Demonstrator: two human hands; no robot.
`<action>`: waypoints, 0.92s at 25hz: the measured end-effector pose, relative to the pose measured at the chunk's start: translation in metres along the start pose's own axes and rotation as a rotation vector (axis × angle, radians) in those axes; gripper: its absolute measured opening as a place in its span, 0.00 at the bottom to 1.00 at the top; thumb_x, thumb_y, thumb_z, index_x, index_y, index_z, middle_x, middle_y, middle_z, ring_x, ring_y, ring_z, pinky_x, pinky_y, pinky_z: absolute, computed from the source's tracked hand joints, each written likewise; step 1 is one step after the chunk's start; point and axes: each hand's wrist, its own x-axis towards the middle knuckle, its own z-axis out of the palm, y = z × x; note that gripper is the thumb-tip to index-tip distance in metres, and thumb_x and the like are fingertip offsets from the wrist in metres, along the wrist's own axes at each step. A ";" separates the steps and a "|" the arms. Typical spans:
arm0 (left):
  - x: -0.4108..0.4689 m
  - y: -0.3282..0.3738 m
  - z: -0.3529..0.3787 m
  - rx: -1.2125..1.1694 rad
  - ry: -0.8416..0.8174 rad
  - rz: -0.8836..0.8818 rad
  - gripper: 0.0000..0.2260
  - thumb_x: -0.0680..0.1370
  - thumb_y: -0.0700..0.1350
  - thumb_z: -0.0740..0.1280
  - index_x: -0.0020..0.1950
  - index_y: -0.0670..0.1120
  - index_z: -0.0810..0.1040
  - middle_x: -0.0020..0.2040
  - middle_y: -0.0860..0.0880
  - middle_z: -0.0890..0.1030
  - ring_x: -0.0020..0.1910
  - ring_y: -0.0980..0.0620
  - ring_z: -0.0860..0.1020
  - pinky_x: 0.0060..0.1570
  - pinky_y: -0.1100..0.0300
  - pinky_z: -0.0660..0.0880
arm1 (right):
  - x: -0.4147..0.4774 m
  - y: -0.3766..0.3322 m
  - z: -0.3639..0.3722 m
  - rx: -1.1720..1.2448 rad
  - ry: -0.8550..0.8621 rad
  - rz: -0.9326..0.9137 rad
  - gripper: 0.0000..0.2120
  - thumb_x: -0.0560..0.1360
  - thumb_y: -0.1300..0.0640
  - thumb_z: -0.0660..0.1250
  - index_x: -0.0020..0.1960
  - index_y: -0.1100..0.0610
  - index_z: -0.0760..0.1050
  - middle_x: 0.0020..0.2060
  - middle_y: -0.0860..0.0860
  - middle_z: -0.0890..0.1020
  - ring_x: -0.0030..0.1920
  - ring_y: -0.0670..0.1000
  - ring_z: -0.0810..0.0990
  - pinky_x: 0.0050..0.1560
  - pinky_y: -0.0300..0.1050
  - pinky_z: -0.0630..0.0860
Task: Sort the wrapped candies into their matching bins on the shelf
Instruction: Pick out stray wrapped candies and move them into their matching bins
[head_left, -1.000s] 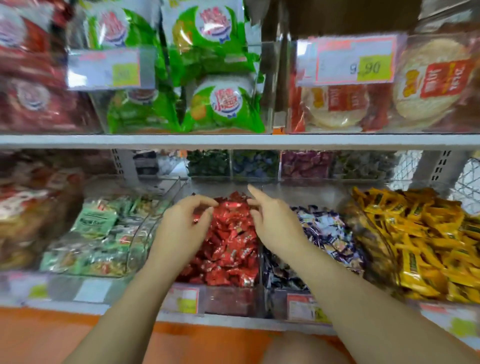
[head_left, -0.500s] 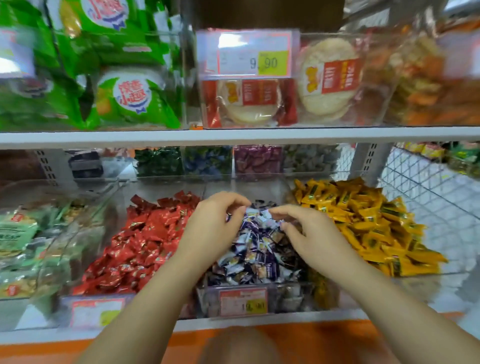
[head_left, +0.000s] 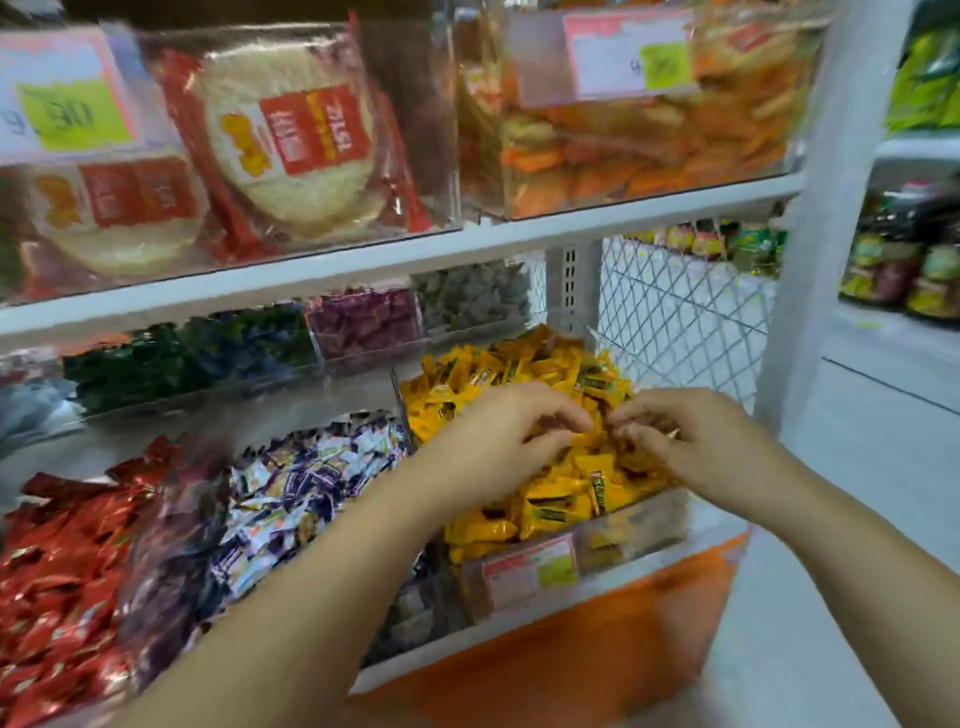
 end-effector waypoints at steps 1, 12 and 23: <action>0.007 0.006 0.005 -0.023 -0.088 0.024 0.09 0.78 0.42 0.65 0.55 0.49 0.80 0.46 0.60 0.76 0.46 0.66 0.72 0.46 0.76 0.65 | -0.001 0.006 -0.005 -0.021 -0.002 0.010 0.10 0.74 0.63 0.66 0.48 0.51 0.82 0.38 0.43 0.80 0.41 0.43 0.79 0.39 0.27 0.68; 0.066 0.004 0.059 0.183 -0.573 0.043 0.15 0.77 0.46 0.66 0.62 0.57 0.75 0.55 0.55 0.77 0.54 0.54 0.73 0.53 0.57 0.69 | -0.028 0.052 -0.031 0.120 0.009 0.096 0.07 0.76 0.59 0.66 0.47 0.48 0.80 0.41 0.40 0.80 0.43 0.41 0.79 0.42 0.29 0.71; 0.071 -0.032 0.022 0.574 -0.450 0.009 0.12 0.75 0.49 0.65 0.57 0.61 0.76 0.53 0.57 0.73 0.64 0.53 0.65 0.65 0.50 0.64 | -0.028 0.061 -0.027 0.172 -0.054 0.129 0.09 0.76 0.60 0.64 0.51 0.49 0.79 0.47 0.44 0.82 0.48 0.43 0.79 0.44 0.26 0.70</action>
